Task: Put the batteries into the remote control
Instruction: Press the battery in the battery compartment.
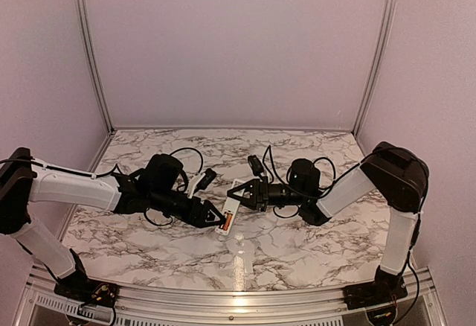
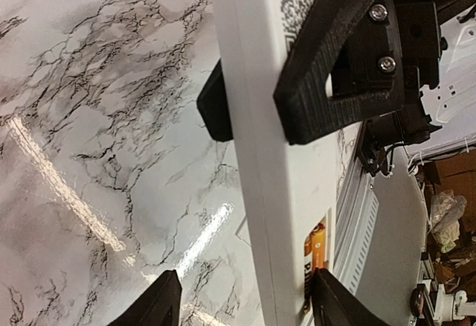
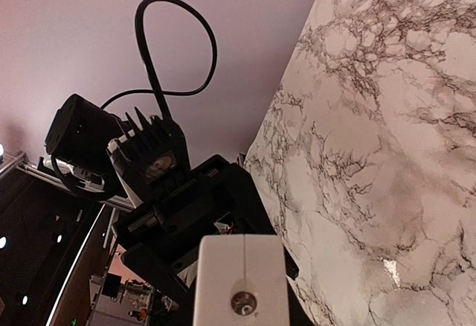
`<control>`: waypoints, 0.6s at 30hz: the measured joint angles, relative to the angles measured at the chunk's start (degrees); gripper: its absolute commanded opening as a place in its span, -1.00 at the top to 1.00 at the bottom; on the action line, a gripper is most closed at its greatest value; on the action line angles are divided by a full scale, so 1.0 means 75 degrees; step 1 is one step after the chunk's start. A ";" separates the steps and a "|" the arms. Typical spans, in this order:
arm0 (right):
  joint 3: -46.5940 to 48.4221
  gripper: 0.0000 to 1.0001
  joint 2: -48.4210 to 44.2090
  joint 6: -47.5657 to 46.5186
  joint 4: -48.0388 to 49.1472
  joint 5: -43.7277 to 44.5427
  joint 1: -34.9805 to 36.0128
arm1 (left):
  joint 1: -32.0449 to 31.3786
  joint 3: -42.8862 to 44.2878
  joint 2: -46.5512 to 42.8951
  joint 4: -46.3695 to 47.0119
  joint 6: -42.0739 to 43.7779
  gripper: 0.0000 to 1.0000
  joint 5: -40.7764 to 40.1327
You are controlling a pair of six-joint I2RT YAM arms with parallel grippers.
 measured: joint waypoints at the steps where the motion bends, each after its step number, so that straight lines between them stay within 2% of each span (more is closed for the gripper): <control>1: 0.0000 1.00 0.0000 -0.0006 -0.0006 -0.0006 -0.0003 | 0.0000 -0.0003 -0.0009 -0.0026 0.0015 -0.39 -0.0058; 5: -0.0058 1.00 -0.0149 -0.0064 -0.0067 -0.0055 -0.0134 | 0.0000 -0.0047 -0.0210 -0.0038 0.0076 -0.51 -0.0303; 13: -0.0769 1.00 -0.1183 -0.0659 -0.0589 -0.0256 -0.0883 | 0.0070 -0.0087 -0.0889 -0.0058 0.0536 -0.58 -0.0930; 18: -0.1026 1.00 -0.1451 -0.1064 -0.1110 -0.0219 -0.1005 | -0.0023 -0.0055 -0.0866 -0.0073 0.0699 -0.76 -0.1320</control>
